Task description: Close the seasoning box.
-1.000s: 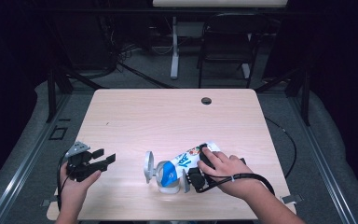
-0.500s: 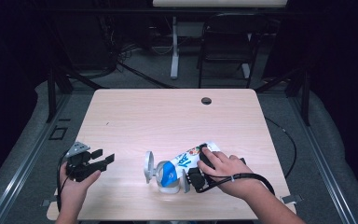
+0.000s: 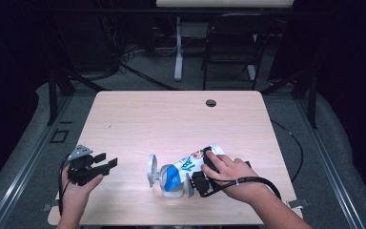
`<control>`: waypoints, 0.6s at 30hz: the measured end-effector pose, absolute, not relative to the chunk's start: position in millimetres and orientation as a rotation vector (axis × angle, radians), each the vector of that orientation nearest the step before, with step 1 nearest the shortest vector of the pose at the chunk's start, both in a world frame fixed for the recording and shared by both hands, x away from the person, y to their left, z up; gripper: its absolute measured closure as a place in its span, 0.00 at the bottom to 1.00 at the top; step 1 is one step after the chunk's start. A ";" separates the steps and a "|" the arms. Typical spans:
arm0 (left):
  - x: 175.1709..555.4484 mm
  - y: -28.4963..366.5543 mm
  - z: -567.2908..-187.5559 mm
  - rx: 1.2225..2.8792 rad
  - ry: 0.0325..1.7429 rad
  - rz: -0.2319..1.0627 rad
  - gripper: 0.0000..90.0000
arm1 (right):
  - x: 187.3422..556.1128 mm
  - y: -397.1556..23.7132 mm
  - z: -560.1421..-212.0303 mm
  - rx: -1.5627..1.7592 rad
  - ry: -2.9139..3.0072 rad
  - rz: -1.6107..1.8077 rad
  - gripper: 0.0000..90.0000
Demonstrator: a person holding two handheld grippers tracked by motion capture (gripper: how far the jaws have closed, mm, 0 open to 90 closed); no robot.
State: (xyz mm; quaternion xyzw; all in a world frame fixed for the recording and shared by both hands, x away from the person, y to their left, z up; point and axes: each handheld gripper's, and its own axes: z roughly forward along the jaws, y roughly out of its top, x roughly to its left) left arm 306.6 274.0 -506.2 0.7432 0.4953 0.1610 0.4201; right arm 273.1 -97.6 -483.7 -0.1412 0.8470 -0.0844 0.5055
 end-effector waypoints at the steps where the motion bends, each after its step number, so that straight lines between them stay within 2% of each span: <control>1: 306.7 273.9 -506.3 1.864 1.240 0.405 0.48 | 273.1 -97.6 -483.7 -0.343 2.043 -0.204 0.53; 18: 307.1 274.9 -507.1 1.861 1.248 0.404 0.48 | 273.0 -97.3 -483.6 -0.348 2.040 -0.209 0.53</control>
